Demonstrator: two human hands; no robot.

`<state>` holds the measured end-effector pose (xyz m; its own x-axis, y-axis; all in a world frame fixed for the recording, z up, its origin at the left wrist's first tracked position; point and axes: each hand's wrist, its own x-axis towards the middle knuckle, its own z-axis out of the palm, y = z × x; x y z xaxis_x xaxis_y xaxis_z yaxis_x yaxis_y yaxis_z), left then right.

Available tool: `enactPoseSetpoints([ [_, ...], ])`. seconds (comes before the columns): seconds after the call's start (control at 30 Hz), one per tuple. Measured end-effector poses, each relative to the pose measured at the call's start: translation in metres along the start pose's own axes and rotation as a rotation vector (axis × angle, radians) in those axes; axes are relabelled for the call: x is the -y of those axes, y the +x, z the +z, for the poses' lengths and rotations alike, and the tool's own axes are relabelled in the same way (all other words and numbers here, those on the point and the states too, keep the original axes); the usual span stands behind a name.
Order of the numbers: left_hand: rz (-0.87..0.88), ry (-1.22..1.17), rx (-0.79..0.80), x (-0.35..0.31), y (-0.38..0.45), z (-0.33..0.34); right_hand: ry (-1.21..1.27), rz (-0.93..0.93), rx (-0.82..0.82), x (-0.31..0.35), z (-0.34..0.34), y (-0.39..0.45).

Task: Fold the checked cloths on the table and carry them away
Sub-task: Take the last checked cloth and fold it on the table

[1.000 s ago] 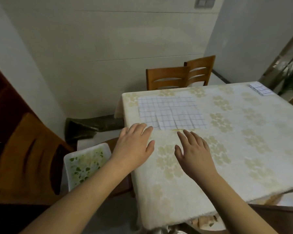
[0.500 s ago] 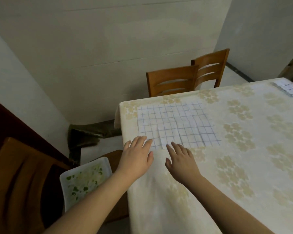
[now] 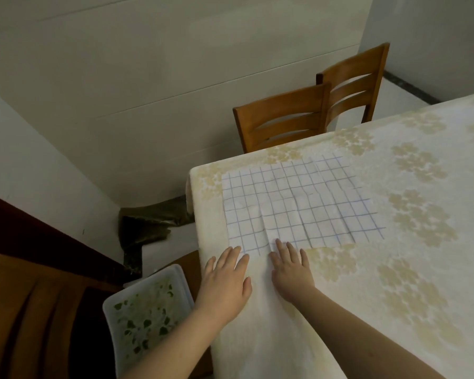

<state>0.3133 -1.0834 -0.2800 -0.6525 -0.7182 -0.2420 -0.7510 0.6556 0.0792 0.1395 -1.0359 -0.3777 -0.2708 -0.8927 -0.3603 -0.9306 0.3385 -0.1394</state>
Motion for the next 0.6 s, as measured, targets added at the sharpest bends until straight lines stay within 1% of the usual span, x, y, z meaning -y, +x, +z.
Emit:
enactPoseSetpoints([
  [0.17,0.008,-0.006,0.025,0.012,-0.010,0.010,-0.050,-0.027,-0.040,0.005,0.002,0.003],
  [0.27,0.033,-0.019,0.038,0.023,-0.023,0.015,-0.056,-0.029,-0.031,0.007,0.011,-0.016],
  [0.3,0.052,-0.023,0.053,0.027,-0.028,0.017,-0.043,-0.017,-0.005,0.006,0.015,-0.025],
  [0.33,0.077,-0.028,0.070,0.029,-0.032,0.019,-0.013,-0.010,0.016,0.004,0.020,-0.038],
  [0.4,0.129,-0.052,0.087,0.031,-0.042,0.023,-0.023,-0.033,0.002,0.000,0.028,-0.065],
  [0.5,0.252,-0.082,0.120,0.032,-0.063,0.031,-0.083,-0.048,-0.015,0.001,0.044,-0.112],
  [0.6,0.387,-0.052,0.136,0.034,-0.089,0.046,-0.110,-0.052,-0.041,0.004,0.056,-0.166],
])
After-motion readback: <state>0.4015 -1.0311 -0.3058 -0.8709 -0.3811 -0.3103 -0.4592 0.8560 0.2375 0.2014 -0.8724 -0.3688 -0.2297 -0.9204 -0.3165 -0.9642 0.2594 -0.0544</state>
